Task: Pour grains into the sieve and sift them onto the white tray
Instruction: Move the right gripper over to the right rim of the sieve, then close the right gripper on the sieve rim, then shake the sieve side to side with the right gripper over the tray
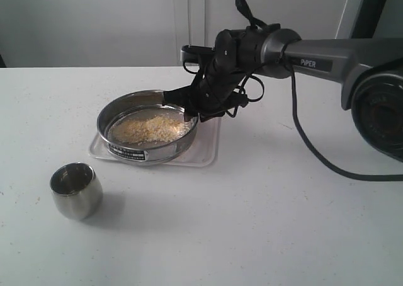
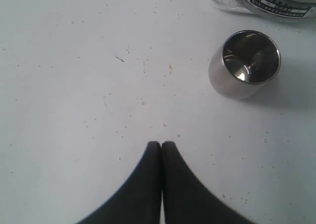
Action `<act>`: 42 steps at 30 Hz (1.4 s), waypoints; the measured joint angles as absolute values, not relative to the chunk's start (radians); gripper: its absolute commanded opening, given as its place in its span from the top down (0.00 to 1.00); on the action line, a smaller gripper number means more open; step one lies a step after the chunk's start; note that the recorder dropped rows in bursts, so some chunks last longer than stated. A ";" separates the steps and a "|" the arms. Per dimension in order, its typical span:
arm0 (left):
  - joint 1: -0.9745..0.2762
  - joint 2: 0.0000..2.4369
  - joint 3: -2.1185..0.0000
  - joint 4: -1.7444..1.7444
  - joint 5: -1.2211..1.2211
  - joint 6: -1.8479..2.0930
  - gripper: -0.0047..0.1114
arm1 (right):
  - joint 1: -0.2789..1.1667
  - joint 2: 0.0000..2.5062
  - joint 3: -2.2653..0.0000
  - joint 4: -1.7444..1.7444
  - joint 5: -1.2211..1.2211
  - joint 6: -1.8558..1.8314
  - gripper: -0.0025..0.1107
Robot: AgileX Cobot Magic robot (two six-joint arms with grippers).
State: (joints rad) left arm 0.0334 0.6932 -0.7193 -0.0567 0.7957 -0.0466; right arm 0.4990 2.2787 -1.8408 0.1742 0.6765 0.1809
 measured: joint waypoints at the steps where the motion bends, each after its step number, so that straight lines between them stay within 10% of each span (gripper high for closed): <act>1: 0.033 0.693 -0.719 -0.057 0.796 -0.047 0.96 | 0.499 2.283 -1.841 0.174 0.675 0.183 0.66; 16: 0.033 0.693 -0.719 -0.057 0.796 -0.047 0.96 | 0.499 2.334 -1.842 0.178 0.661 0.217 0.67; 23: 0.033 0.693 -0.719 -0.057 0.796 -0.047 0.96 | 0.499 2.336 -1.842 0.176 0.667 0.238 0.98; 42: 0.033 0.693 -0.719 -0.057 0.791 -0.047 0.96 | 0.501 2.295 -1.870 -0.037 0.653 0.544 0.98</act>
